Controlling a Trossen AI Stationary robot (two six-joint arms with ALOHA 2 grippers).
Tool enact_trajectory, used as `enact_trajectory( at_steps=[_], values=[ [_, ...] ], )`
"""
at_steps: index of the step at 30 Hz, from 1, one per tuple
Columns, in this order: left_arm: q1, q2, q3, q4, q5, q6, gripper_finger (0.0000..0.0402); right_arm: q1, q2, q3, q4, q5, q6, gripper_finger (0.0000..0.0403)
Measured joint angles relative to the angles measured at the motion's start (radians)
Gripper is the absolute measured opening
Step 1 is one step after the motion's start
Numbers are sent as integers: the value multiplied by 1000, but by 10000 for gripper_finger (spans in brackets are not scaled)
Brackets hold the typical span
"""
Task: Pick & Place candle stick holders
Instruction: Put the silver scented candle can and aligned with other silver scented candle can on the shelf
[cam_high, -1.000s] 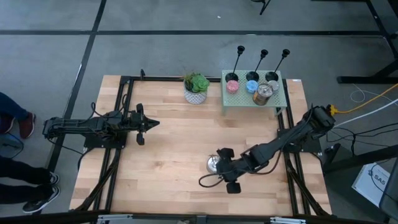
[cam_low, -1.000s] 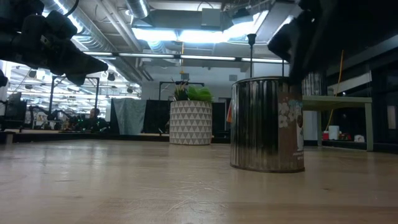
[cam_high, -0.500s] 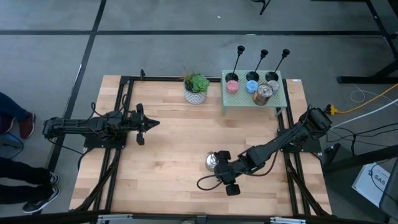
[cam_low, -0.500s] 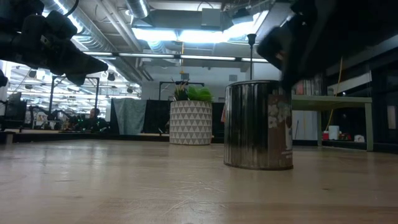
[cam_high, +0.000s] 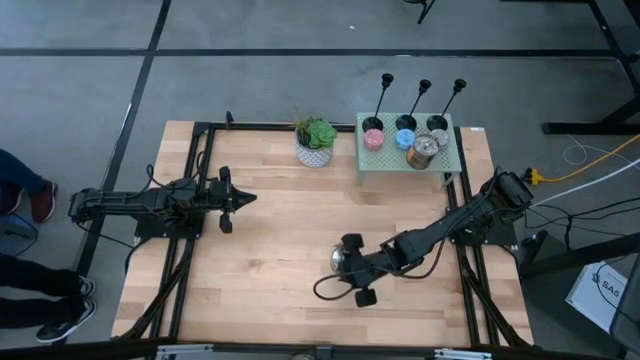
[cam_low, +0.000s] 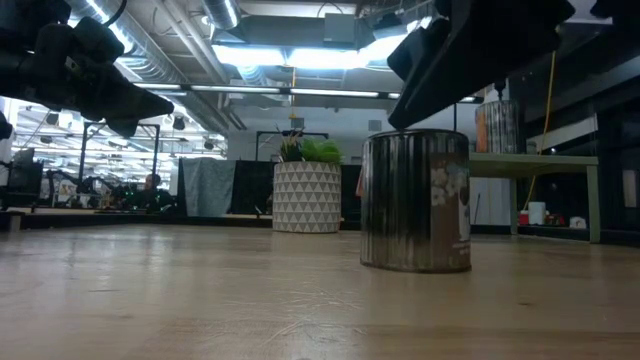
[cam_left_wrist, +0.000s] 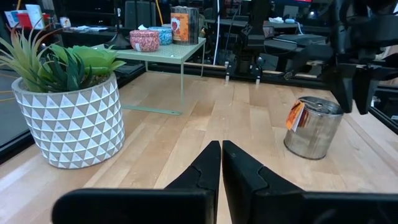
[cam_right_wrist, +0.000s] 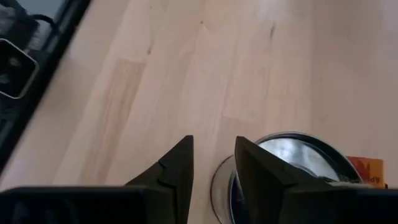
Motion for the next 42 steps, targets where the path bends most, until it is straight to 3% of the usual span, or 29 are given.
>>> enact_trajectory(
  at_steps=[14, 20, 42],
  values=[
    [0, 0, 0, 0, 0, 0, 12, -6, -1, 3, -1, -13, 5, 119],
    [0, 0, 0, 0, 0, 0, 8, -6, -41, 60, -102, -43, 5, 110],
    [0, 0, 0, 0, 0, 0, 12, -34, -34, 8, -169, -17, 88, 102]
  ],
)
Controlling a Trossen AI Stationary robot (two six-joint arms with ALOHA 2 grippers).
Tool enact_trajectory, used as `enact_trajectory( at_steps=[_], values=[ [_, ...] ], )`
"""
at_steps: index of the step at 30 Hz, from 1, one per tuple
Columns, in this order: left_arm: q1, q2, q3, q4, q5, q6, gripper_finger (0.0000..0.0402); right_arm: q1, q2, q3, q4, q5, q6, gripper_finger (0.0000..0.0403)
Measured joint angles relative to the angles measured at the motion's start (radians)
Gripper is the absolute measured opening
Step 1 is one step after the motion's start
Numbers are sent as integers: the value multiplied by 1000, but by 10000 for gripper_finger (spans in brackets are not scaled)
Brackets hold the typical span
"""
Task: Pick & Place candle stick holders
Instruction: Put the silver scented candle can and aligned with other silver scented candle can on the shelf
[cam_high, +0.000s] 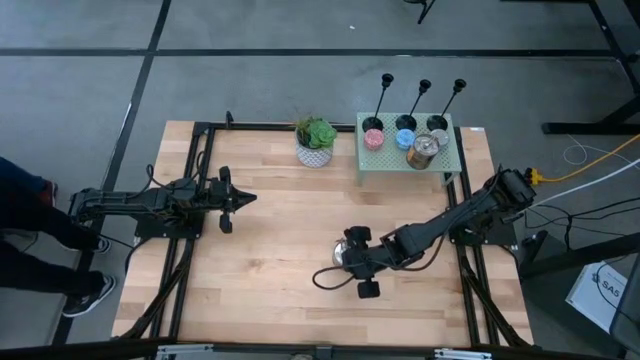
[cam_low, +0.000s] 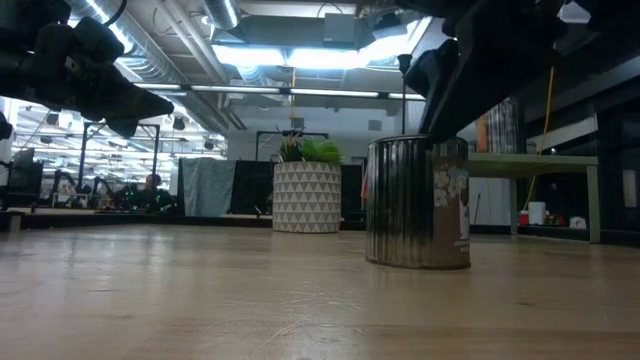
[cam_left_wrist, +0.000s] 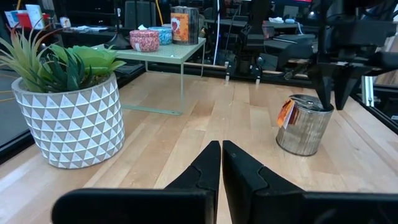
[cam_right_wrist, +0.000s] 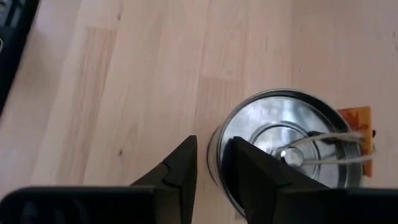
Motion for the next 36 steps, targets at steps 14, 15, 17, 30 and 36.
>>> enact_trajectory(
  at_steps=[14, 15, 17, 30, 36],
  values=[
    [0, 0, 0, 0, 0, 0, 9, -12, -1, 3, -53, 4, 31, 70],
    [0, 0, 0, 0, 0, 0, 10, -12, -2, 3, -56, 4, 32, 61],
    [0, 0, 0, 0, 0, 0, 11, -12, -2, 3, -59, 8, 32, 42],
    [0, 0, 0, 0, 0, 0, 13, -25, -2, 3, -63, 25, 126, 2],
    [0, 0, 0, 0, 0, 0, 10, -22, -20, -1, -67, 12, 171, 1]
  ],
)
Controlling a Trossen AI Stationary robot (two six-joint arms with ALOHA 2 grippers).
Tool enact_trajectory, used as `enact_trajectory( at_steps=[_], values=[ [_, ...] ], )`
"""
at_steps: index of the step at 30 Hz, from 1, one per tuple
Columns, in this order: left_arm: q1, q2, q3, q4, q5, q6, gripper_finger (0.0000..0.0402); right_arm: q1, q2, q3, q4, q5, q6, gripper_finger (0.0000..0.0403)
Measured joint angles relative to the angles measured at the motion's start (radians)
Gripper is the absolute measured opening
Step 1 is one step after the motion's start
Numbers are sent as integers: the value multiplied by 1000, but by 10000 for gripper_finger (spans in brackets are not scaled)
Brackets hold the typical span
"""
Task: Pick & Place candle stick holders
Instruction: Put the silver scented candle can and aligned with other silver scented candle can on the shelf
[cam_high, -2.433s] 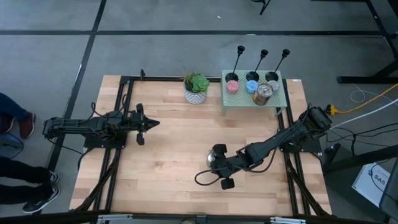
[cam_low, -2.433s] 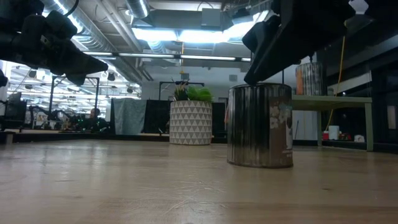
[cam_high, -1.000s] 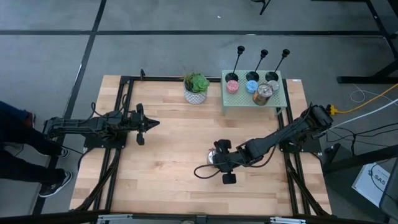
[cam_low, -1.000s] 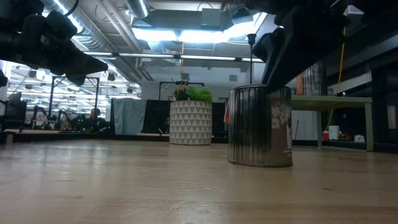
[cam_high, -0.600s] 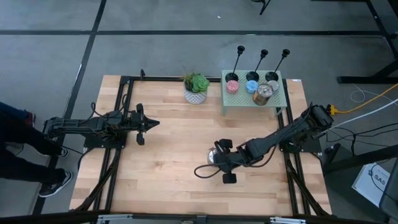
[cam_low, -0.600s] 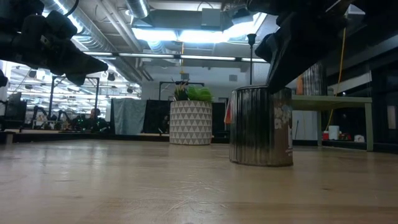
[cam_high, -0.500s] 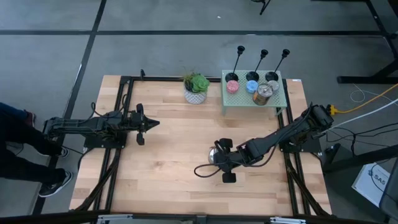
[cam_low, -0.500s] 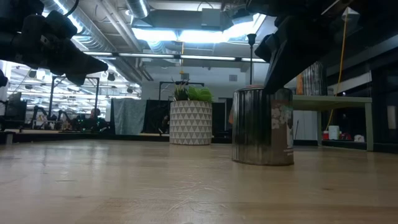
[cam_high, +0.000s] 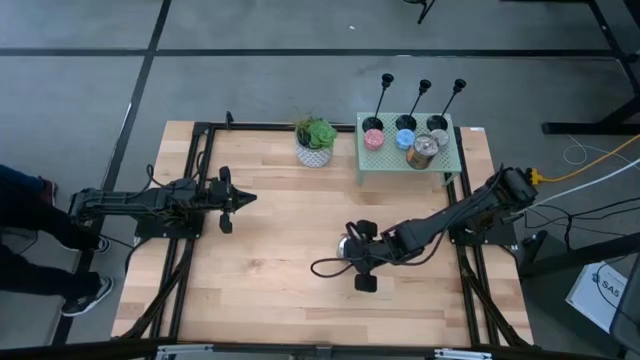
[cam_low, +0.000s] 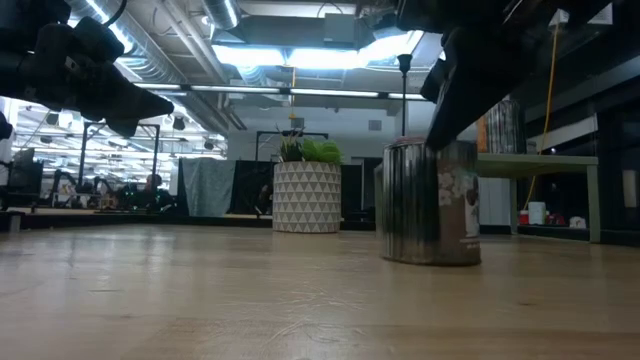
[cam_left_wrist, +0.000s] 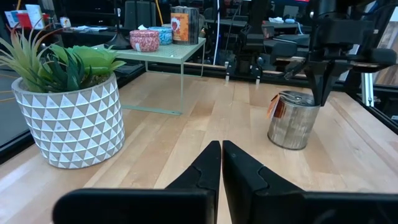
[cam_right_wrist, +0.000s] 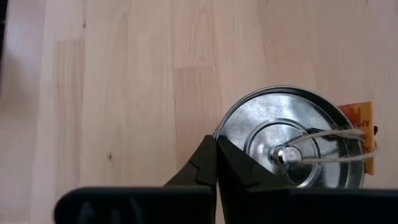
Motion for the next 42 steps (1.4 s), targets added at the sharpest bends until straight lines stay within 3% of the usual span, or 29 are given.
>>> enact_trajectory(
  at_steps=[15, 33, 42],
  values=[
    [0, 0, 0, 0, 0, 0, 12, 50, -15, 125, -51, 21, 98, 0],
    [0, 0, 0, 0, 0, 0, 9, 37, -22, 480, -583, 41, 34, 0],
    [0, 0, 0, 0, 0, 0, 8, -48, -163, 503, -683, 84, 1, 0]
  ],
)
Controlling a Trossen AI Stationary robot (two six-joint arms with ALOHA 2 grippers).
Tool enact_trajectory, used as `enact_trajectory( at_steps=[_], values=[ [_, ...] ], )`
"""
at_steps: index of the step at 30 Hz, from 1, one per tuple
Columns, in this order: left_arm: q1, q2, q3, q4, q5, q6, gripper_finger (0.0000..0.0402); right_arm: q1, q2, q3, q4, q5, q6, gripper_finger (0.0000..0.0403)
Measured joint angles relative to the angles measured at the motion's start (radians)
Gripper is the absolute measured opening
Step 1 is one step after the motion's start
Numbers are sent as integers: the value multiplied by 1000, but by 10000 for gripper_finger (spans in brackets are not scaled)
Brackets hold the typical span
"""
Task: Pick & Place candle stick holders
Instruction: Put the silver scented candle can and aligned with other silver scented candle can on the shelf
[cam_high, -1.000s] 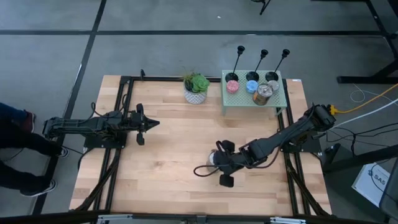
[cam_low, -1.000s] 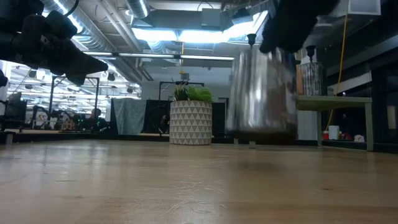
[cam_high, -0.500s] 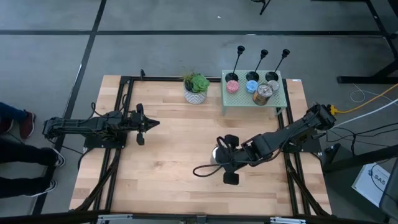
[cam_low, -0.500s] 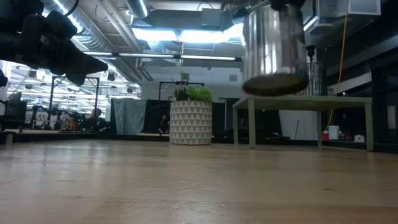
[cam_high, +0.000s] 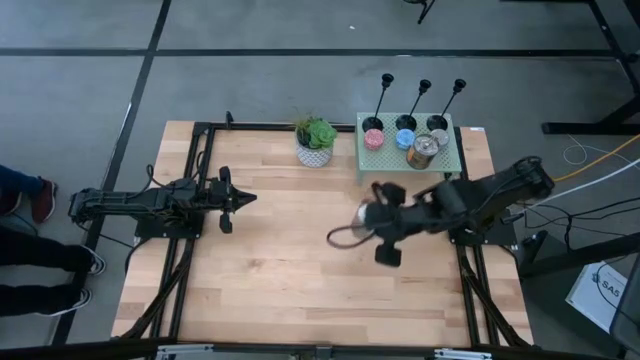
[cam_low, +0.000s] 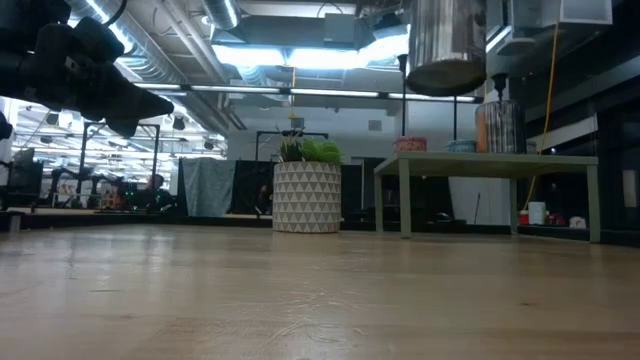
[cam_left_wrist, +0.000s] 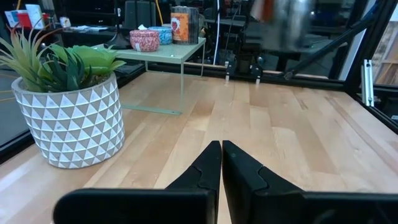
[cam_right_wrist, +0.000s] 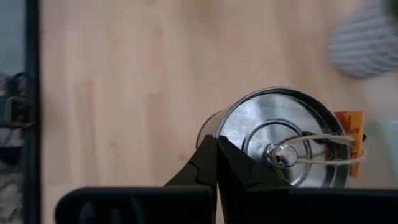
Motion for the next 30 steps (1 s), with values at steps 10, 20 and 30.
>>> enact_trajectory(
  at_steps=[10, 20, 30],
  values=[
    [0, 0, 0, 0, 0, 0, 12, -164, -95, 0, -121, 102, -23, 0],
    [0, 0, 0, 0, 0, 0, 8, -389, -95, 0, -128, 75, -163, 0],
    [0, 0, 0, 0, 0, 0, 13, -530, -95, -71, -113, 31, -195, 0]
  ],
)
